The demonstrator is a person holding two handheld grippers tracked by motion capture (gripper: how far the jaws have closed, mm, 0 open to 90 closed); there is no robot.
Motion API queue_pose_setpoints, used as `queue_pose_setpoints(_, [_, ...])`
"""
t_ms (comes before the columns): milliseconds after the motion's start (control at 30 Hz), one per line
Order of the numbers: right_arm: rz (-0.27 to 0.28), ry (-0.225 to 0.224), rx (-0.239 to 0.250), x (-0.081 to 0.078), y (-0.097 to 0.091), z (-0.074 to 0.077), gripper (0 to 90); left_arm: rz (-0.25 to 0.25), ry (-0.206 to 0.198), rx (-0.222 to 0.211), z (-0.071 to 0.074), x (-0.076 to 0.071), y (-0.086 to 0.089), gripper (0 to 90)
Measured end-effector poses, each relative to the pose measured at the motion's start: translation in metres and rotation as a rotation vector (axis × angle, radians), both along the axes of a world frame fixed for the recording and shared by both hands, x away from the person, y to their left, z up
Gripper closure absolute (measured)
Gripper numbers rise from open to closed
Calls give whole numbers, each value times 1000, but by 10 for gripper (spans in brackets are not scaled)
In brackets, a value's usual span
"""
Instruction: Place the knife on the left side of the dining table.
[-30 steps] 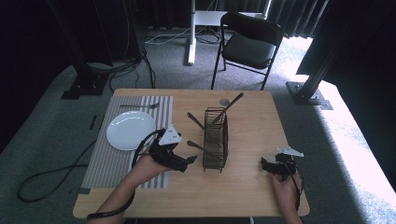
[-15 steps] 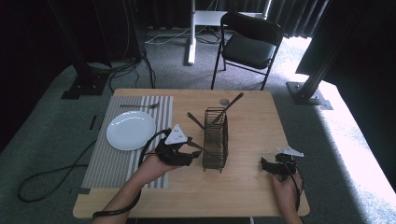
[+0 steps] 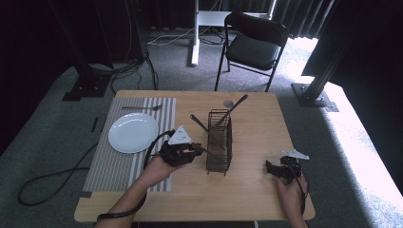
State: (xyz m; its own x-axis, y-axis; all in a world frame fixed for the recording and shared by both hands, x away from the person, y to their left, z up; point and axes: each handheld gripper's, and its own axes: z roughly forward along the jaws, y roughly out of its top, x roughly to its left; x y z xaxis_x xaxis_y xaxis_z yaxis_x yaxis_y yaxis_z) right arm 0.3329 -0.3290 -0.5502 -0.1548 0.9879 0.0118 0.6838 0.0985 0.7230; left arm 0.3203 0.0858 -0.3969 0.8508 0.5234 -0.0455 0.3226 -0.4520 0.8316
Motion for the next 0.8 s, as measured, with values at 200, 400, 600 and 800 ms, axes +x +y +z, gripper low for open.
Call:
queue_pose_setpoints(200, [0,1,0,0,0,0,117,-16,-13,-19,5,2,-10,764])
queue_pose_setpoints(400, [0,1,0,0,0,0,117,-34,-35,-18,13,9,-25,768])
queue_pose_setpoints(600, [-2,1,2,0,0,0,117,-47,-59,-27,17,14,-41,770])
queue_pose_setpoints(800, [-1,1,2,0,0,0,117,-54,-74,-30,21,19,-54,772])
